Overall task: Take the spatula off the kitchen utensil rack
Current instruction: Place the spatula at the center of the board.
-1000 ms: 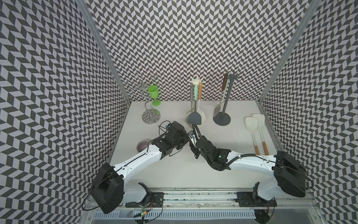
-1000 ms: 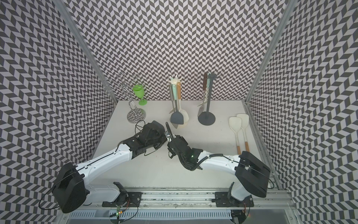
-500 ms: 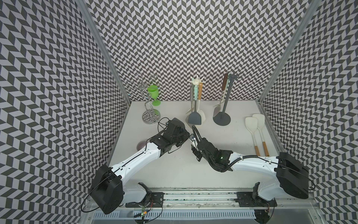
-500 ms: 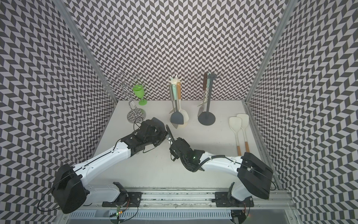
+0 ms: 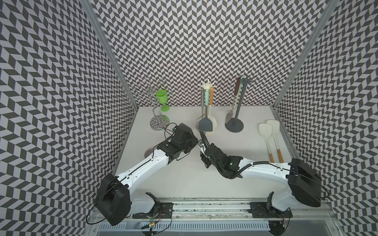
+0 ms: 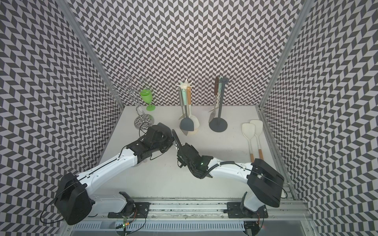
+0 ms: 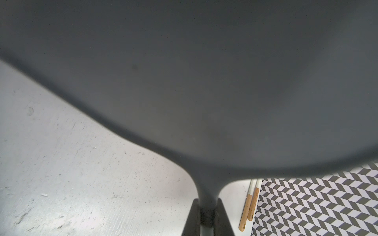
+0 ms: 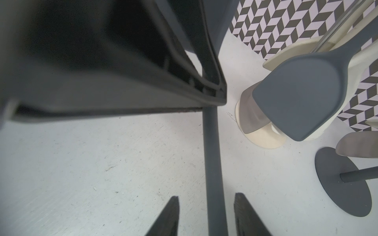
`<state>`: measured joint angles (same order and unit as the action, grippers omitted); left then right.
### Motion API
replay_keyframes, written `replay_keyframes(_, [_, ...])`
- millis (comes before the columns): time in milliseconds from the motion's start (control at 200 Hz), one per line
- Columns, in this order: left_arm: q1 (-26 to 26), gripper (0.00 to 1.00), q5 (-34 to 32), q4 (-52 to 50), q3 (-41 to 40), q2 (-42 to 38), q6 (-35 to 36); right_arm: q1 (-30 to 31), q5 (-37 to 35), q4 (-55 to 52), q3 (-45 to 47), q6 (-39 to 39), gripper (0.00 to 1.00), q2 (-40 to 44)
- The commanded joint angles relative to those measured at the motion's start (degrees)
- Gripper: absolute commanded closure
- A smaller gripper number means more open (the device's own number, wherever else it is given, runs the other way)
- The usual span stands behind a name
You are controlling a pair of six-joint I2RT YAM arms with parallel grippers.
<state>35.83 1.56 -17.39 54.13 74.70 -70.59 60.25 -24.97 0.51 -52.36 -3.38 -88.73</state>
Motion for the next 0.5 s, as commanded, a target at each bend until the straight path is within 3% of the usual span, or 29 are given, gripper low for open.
replay_keyframes(0, [1.5,1.00,2.6,1.0,0.0,0.5,1.6,0.4,0.3,4.3,-2.6,0.0,0.79,0.1])
replay_keyframes(105, [1.4,1.00,2.5,1.4,-0.1,0.4,1.7,0.3,0.3,3.5,-3.3,-0.1,1.00,-0.5])
replay_keyframes(220, [1.4,1.00,2.2,1.7,0.3,0.2,2.2,0.4,1.0,2.9,-3.2,0.6,1.00,0.2])
replay_keyframes(290, [1.4,0.93,1.9,1.8,0.5,-0.2,2.4,0.3,1.4,2.7,-2.4,1.2,1.00,1.4])
replay_keyframes(330, [1.4,0.85,1.7,2.1,0.5,-0.7,2.7,0.3,1.5,2.7,-1.6,1.8,1.00,2.5])
replay_keyframes(491, [1.1,0.36,-0.3,2.2,0.6,-4.2,5.7,-1.4,3.8,-1.3,0.3,4.8,1.00,5.6])
